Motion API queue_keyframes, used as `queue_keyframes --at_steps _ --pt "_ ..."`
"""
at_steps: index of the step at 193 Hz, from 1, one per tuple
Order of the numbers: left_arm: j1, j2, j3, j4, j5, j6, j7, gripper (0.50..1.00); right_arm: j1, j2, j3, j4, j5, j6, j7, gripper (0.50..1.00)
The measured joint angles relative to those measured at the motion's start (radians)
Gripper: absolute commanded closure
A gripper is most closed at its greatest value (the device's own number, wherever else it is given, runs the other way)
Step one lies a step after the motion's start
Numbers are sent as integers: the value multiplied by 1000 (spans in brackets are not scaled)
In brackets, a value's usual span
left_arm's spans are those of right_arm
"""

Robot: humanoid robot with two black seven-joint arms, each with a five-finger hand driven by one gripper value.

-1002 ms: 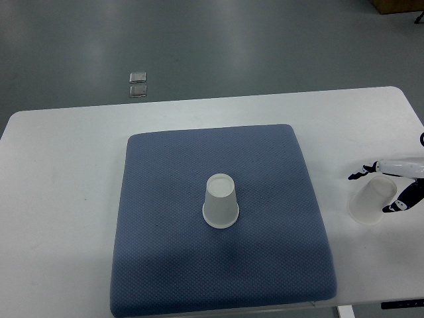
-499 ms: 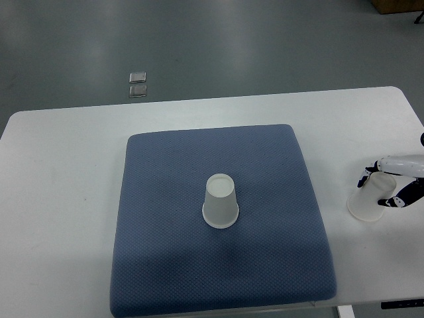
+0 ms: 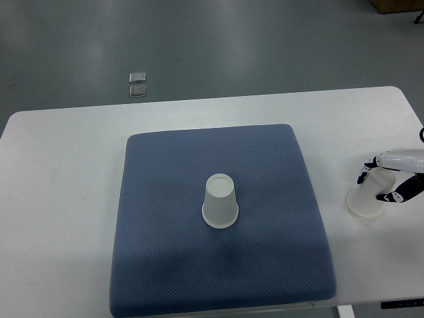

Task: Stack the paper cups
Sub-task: 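Close the right hand fingers to grasp the white paper cup, then lift the held cup and carry it over the cup on the pad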

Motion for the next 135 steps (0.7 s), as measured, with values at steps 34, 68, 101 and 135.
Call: queue_keyframes --at_steps 34,68,101,135 --pt "0 0 0 0 0 0 0 500 67 17 1 1 5 7 0 955" --pt "0 0 0 0 0 0 0 500 163 38 10 25 10 35 0 959" --pt "0 0 0 0 0 0 0 500 244 79 97 63 13 169 0 961" --pt "0 0 0 0 0 0 0 500 265 116 292 132 14 394 0 973"
